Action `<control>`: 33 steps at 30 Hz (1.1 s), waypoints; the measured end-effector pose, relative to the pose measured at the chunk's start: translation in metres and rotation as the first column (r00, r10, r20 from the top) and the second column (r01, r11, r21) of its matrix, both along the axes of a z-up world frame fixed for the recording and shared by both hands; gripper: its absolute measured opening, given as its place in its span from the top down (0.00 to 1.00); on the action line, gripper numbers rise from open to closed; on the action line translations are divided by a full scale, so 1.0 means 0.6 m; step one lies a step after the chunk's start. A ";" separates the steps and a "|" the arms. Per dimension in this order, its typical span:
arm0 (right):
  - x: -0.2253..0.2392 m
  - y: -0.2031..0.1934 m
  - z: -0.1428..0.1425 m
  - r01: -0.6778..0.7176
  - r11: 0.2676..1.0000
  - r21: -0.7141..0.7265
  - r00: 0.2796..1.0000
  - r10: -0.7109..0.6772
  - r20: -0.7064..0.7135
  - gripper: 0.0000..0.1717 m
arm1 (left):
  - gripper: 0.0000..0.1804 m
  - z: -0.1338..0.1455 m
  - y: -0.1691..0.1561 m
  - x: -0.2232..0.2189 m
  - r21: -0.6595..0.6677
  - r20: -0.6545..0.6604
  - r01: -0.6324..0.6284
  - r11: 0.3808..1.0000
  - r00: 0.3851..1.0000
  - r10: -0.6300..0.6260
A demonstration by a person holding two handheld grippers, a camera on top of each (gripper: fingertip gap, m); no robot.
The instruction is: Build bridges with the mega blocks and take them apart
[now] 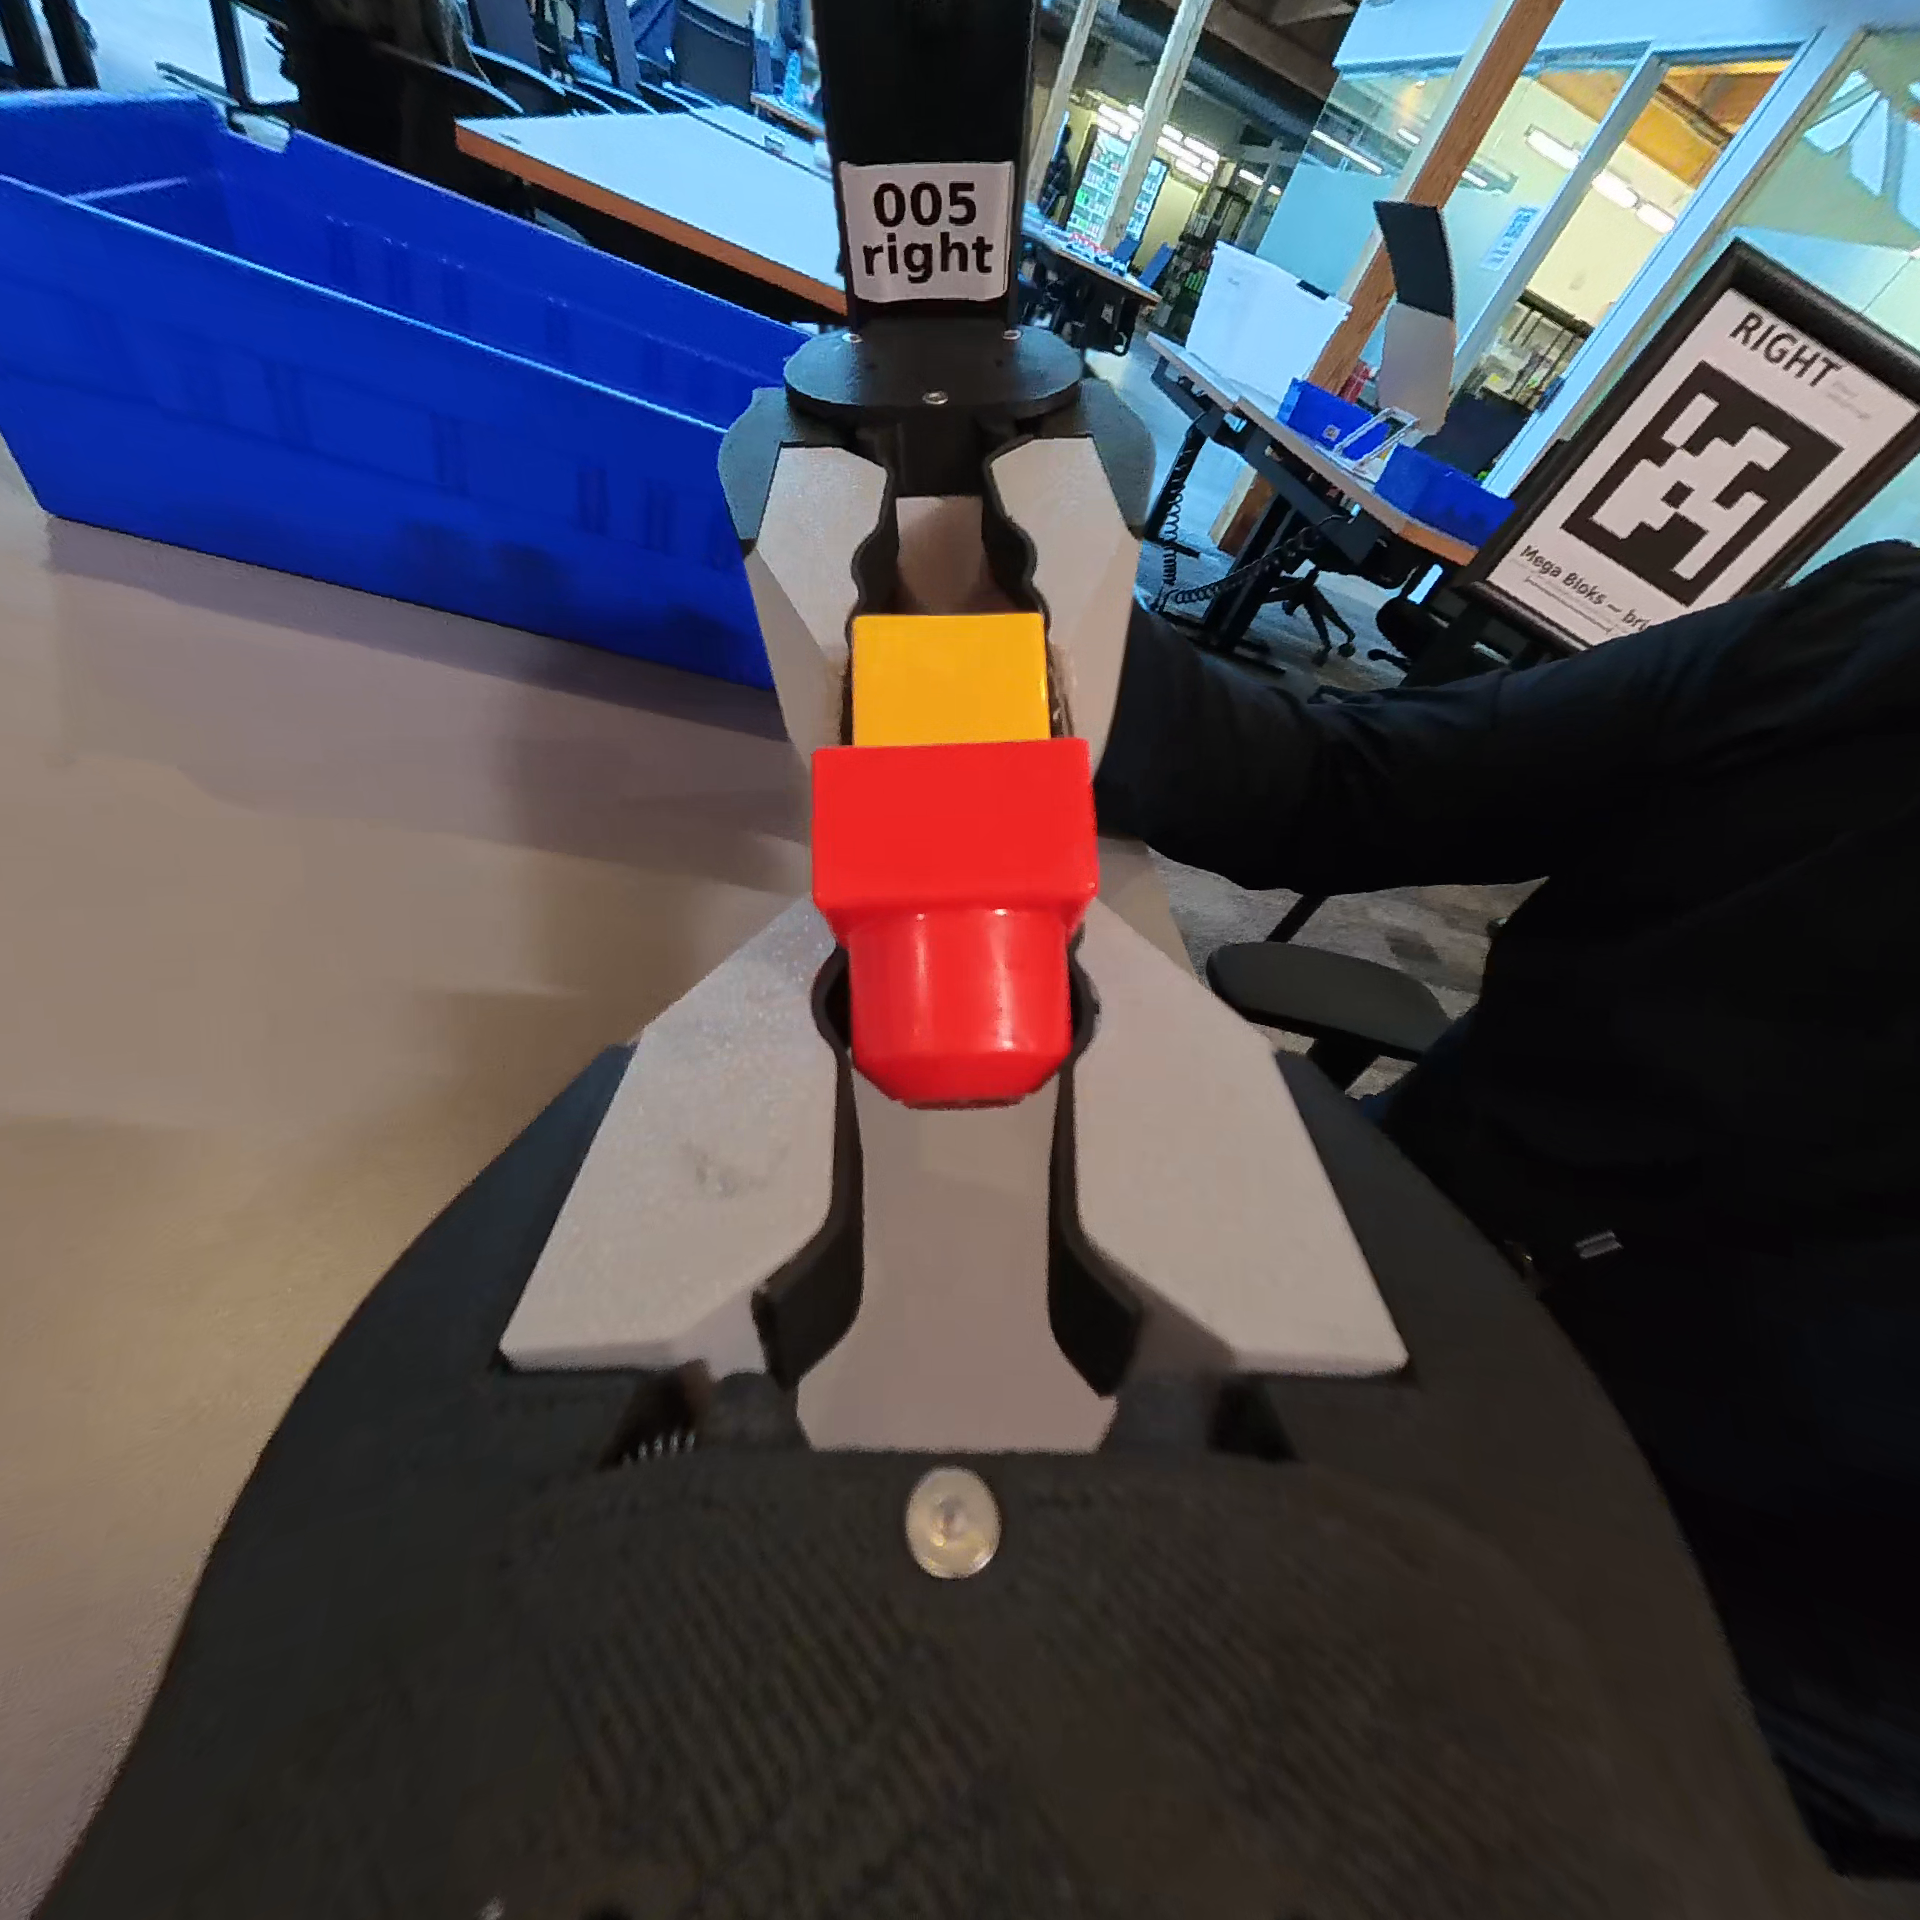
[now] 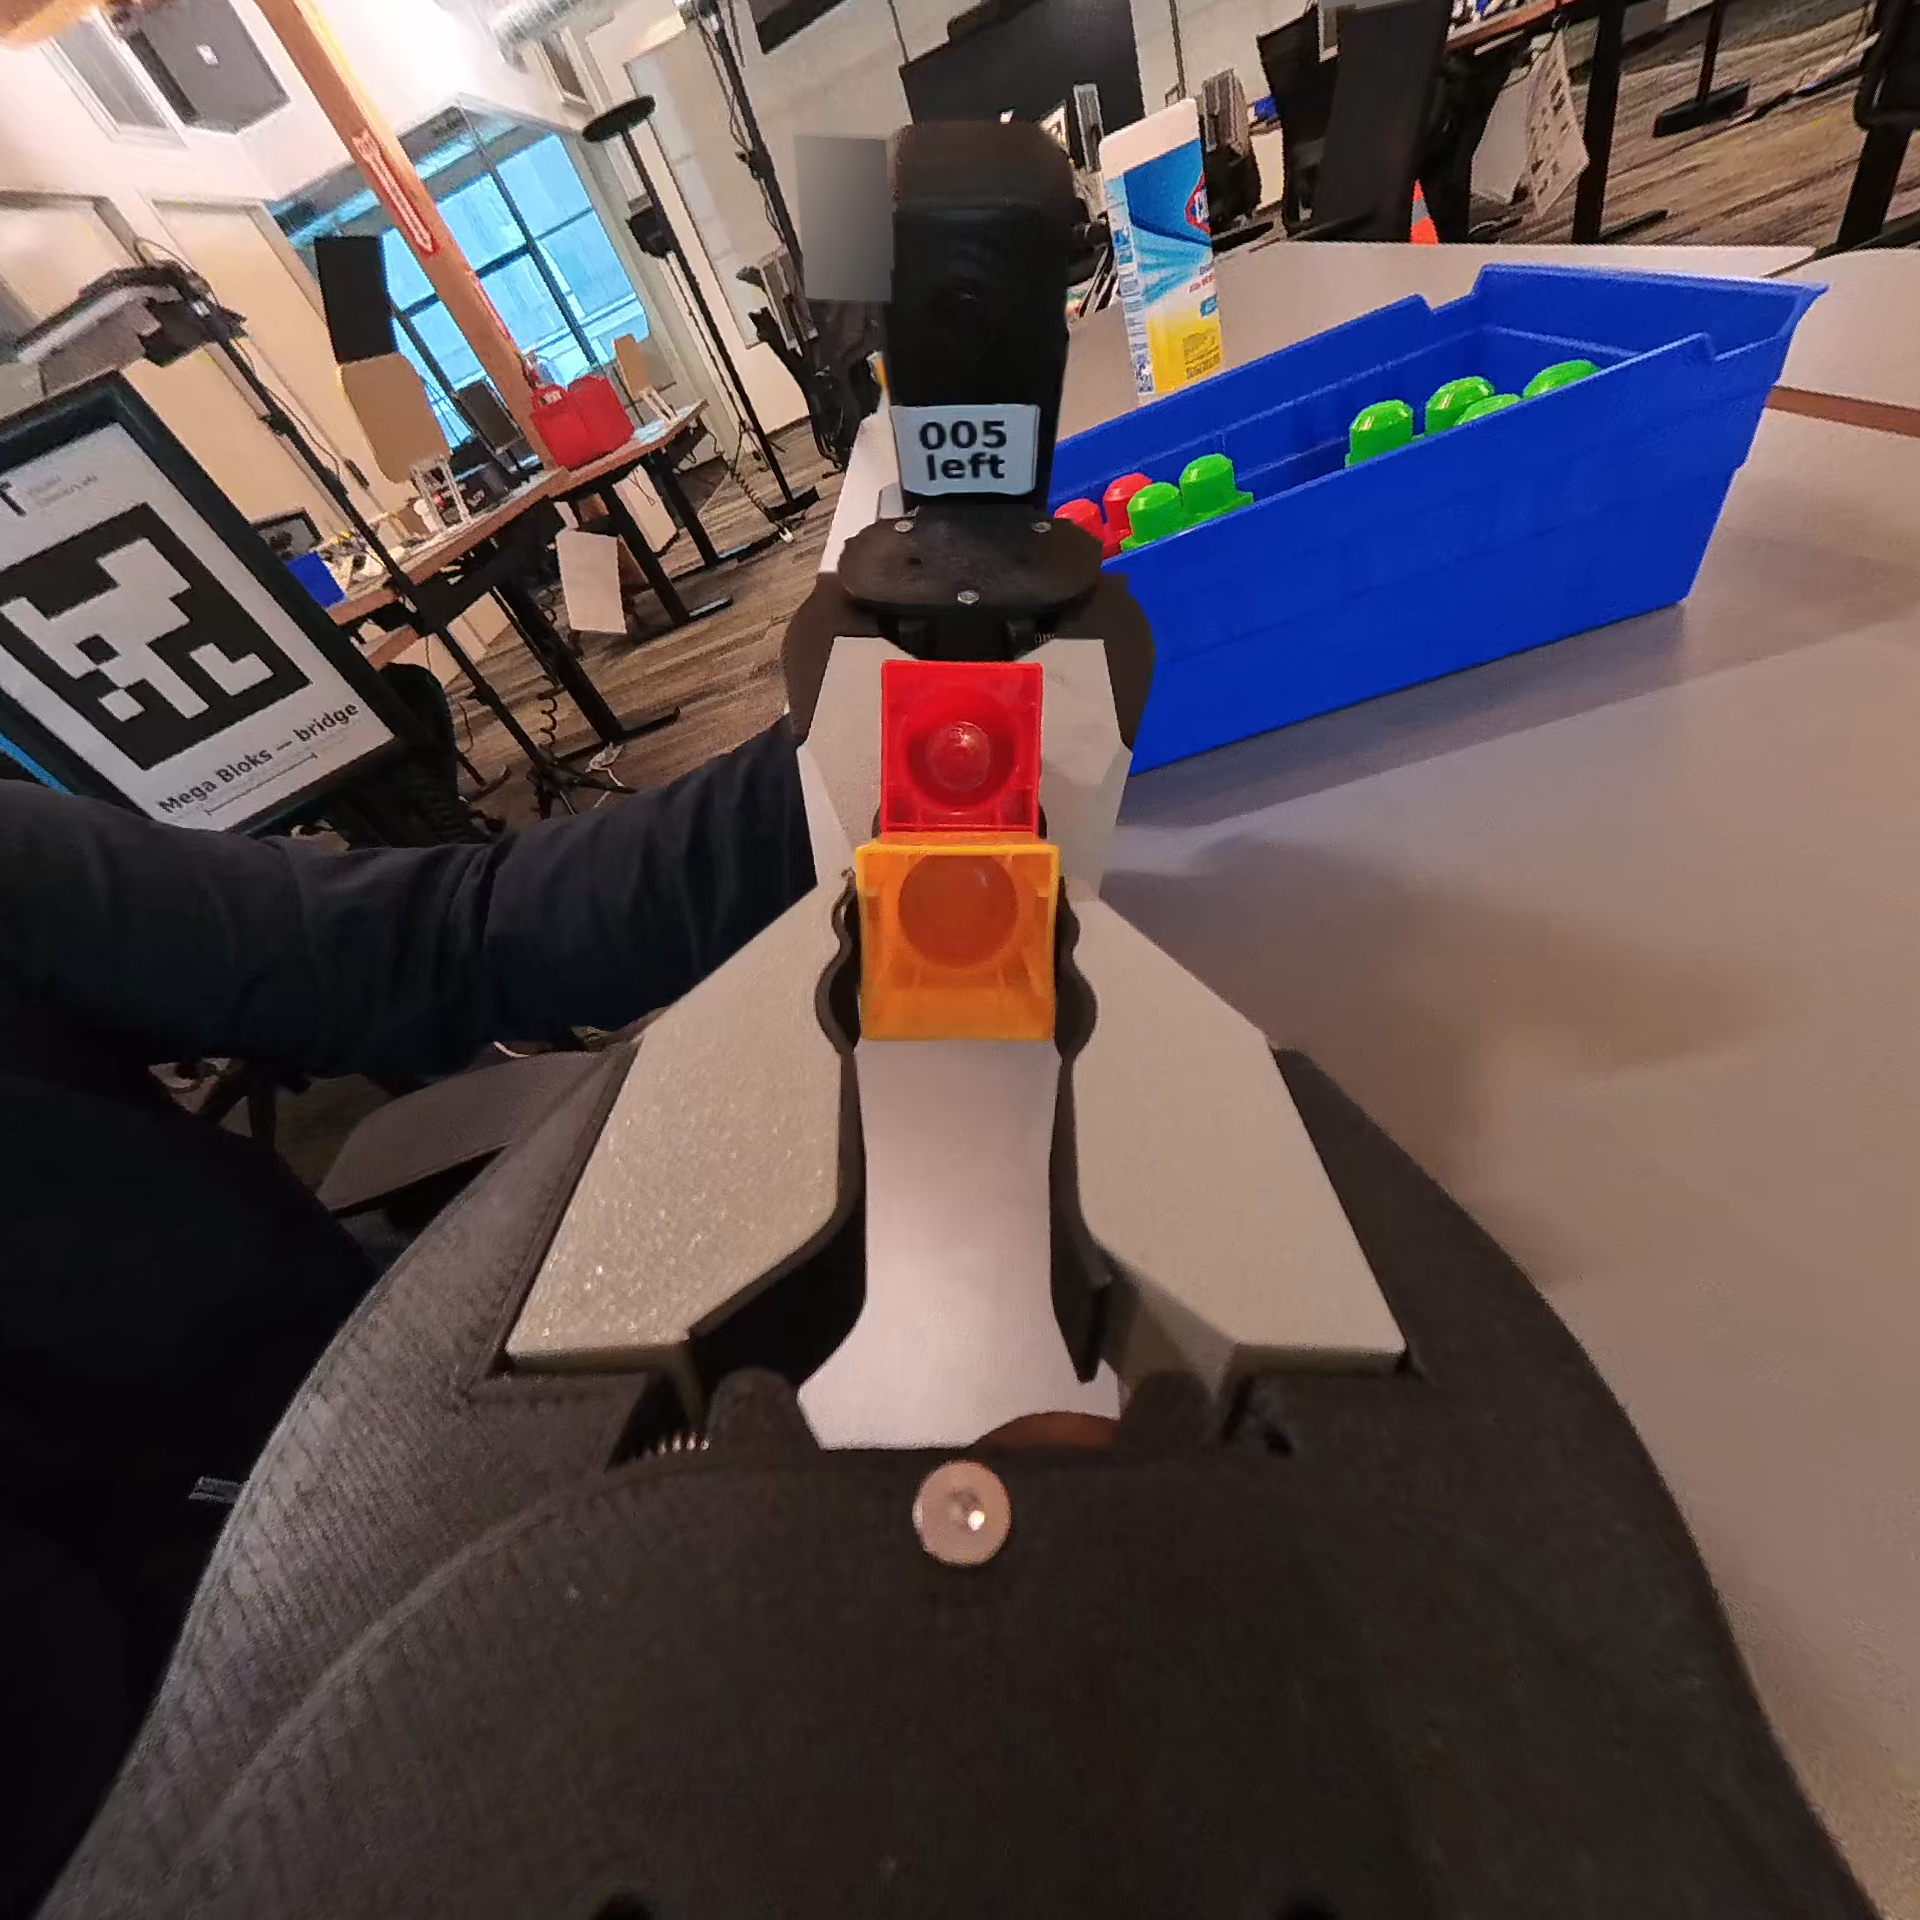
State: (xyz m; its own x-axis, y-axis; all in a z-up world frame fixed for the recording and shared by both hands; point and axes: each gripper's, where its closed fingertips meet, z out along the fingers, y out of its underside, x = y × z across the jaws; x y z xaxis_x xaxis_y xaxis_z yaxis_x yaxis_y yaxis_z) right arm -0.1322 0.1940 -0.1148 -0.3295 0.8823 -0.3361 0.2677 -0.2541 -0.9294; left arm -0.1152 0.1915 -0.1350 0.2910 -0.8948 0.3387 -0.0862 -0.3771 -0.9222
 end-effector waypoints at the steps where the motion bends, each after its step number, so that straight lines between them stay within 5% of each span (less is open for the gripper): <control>1: 0.001 -0.001 0.000 -0.002 1.000 0.013 1.000 0.002 -0.002 0.81 | 0.81 0.001 -0.001 0.001 -0.007 0.010 0.006 1.000 1.000 -0.006; 12: 0.010 -0.025 0.012 0.015 0.932 0.363 0.998 0.011 -0.069 0.82 | 0.81 0.017 -0.023 0.006 -0.071 0.116 0.109 0.992 0.988 -0.100; 18: 0.009 -0.008 0.014 -0.004 0.991 0.136 0.999 0.011 -0.048 0.81 | 0.81 0.015 -0.011 0.004 0.007 0.056 0.037 0.999 0.998 -0.037; 22: 0.029 -0.004 0.056 -0.063 0.997 -0.043 0.987 0.056 -0.153 0.82 | 0.81 0.028 -0.022 0.003 0.060 0.062 0.052 0.997 0.997 -0.055; 28: 0.066 0.006 0.121 -0.042 0.999 -0.014 0.937 0.035 -0.347 0.81 | 0.81 0.074 -0.098 0.020 0.198 0.164 0.257 0.946 0.943 -0.291; 33: 0.082 -0.012 0.144 -0.083 0.996 0.014 0.899 0.081 -0.431 0.81 | 0.81 0.094 -0.194 0.022 0.296 0.198 0.504 0.811 0.798 -0.569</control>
State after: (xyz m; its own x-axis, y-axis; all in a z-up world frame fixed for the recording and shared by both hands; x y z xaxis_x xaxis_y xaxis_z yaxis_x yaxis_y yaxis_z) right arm -0.0832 0.1866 -0.0282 -0.5138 0.8449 -0.1489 -0.1382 -0.2528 -0.9576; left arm -0.1021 0.0752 -0.0783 -0.3305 -0.9375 0.1092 0.0446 -0.1311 -0.9904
